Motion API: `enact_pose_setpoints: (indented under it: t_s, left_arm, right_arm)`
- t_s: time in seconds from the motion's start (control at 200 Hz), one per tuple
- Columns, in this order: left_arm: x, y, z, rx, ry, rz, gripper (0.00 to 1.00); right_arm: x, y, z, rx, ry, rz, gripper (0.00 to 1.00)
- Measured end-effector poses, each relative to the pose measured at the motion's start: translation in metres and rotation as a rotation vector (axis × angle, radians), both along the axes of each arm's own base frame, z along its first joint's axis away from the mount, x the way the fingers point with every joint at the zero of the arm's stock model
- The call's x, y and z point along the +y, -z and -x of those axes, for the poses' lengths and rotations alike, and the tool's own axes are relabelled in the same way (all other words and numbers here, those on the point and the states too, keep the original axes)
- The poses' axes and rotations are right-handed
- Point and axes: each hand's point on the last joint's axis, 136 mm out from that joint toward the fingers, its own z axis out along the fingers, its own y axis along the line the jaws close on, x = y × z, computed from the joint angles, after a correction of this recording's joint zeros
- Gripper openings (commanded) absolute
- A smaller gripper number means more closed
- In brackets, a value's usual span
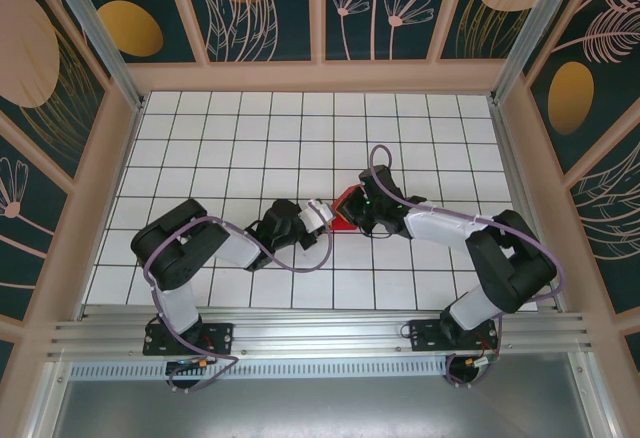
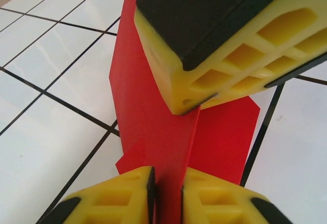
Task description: Fold a paper plane with a square sheet of paper (pick it up from the middle)
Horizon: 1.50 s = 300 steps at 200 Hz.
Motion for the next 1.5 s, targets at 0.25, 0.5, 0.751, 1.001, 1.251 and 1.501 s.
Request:
enact_pose_setpoints:
  t_s: [0.25, 0.5, 0.751, 1.001, 1.251, 1.501]
  left_arm:
    - [-0.001, 0.002, 0.002, 0.036, -0.001, 0.013, 0.3]
    - [-0.001, 0.003, 0.003, 0.043, -0.002, 0.012, 0.29]
    - [-0.001, 0.003, 0.003, 0.049, -0.003, 0.017, 0.32]
    - [-0.002, 0.002, 0.004, 0.057, 0.001, 0.023, 0.16]
    - [-0.004, 0.004, 0.008, 0.099, -0.004, 0.042, 0.12]
    - [-0.003, 0.005, 0.008, 0.227, -0.083, 0.127, 0.12]
  right_arm:
    - [0.0, 0.001, 0.0, 0.002, -0.001, 0.003, 0.01]
    - [-0.001, 0.009, 0.001, 0.015, -0.006, 0.017, 0.01]
    - [-0.001, 0.013, 0.002, 0.023, -0.008, 0.024, 0.01]
    - [-0.001, 0.015, 0.002, 0.018, -0.02, 0.033, 0.02]
    - [0.0, 0.014, 0.002, -0.005, -0.049, 0.045, 0.33]
    - [-0.008, -0.027, -0.004, -0.185, -0.103, 0.029, 0.48]
